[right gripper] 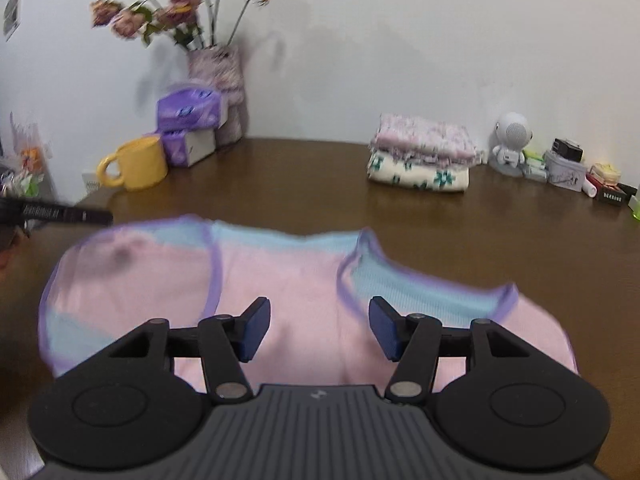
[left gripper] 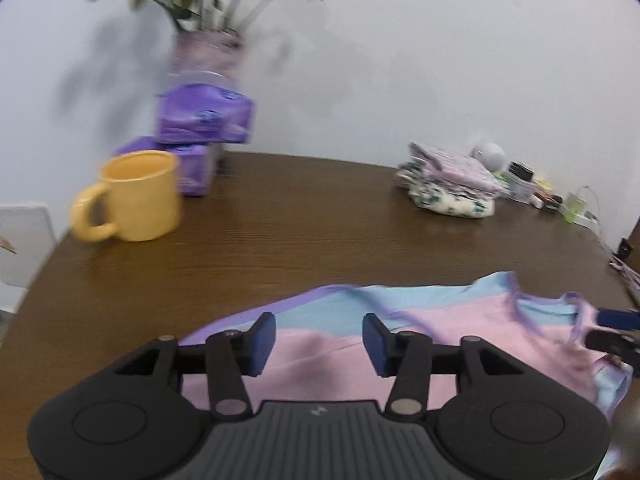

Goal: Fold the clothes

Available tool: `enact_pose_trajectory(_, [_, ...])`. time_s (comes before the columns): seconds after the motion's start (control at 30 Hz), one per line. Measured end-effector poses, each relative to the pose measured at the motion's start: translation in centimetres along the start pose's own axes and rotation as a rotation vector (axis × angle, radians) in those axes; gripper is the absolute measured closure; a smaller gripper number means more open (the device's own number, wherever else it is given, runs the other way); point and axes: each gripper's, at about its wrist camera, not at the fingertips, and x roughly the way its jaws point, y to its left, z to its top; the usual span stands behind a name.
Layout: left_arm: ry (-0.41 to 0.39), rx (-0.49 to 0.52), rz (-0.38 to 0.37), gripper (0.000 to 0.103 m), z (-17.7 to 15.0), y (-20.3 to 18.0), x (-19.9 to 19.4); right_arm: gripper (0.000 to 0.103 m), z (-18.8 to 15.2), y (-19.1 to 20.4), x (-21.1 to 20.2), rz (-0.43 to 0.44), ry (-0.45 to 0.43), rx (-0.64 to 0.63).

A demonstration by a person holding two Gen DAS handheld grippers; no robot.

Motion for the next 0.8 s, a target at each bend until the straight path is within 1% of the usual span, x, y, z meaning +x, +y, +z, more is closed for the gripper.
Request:
enact_pose_trajectory(0.03, [0.018, -0.009, -0.009, 0.044, 0.7, -0.7, 0.8, 0.047, 0.9, -0.3, 0.9, -0.001, 0.001, 0.015])
enact_pose_trajectory(0.17, [0.091, -0.077, -0.016, 0.044, 2.8, -2.5, 5.0, 0.054, 3.4, -1.6, 5.7, -0.008, 0.035, 0.093])
enact_pose_trajectory(0.2, [0.105, -0.097, -0.009, 0.044, 3.0, -2.6, 6.1, 0.058, 3.9, -2.0, 7.1, -0.007, 0.051, 0.119])
enact_pose_trajectory(0.27, [0.133, -0.137, 0.006, 0.044, 3.4, -2.6, 8.2, 0.059, 4.6, -2.8, 9.6, -0.002, 0.087, 0.169])
enact_pose_trajectory(0.3, [0.139, -0.169, 0.012, 0.044, 3.5, -2.4, 9.2, 0.063, 4.7, -3.2, 10.5, -0.003, 0.102, 0.192])
enact_pose_trajectory(0.33, [0.140, -0.208, 0.015, 0.045, 3.5, -2.0, 9.8, 0.066, 4.9, -3.6, 11.4, -0.004, 0.116, 0.215])
enact_pose_trajectory(0.4, [0.156, -0.242, 0.011, 0.047, 3.6, -1.2, 10.8, 0.067, 4.9, -4.5, 12.4, 0.004, 0.124, 0.263])
enact_pose_trajectory(0.43, [0.167, -0.255, 0.008, 0.052, 3.7, -0.8, 11.3, 0.067, 4.8, -4.9, 12.7, 0.012, 0.123, 0.284])
enact_pose_trajectory(0.5, [0.181, -0.256, 0.014, 0.054, 3.8, -0.5, 11.9, 0.067, 4.6, -5.5, 12.9, 0.027, 0.125, 0.299])
enact_pose_trajectory(0.57, [0.198, -0.234, 0.002, 0.056, 3.8, -0.8, 11.9, 0.067, 4.4, -5.9, 12.8, 0.033, 0.124, 0.314])
enact_pose_trajectory(0.77, [0.252, -0.152, -0.051, 0.056, 3.7, -2.0, 11.9, 0.069, 4.0, -6.8, 12.5, 0.058, 0.119, 0.349])
enact_pose_trajectory(0.8, [0.256, -0.136, -0.050, 0.056, 3.6, -2.3, 11.8, 0.069, 4.0, -6.8, 12.4, 0.060, 0.115, 0.350])
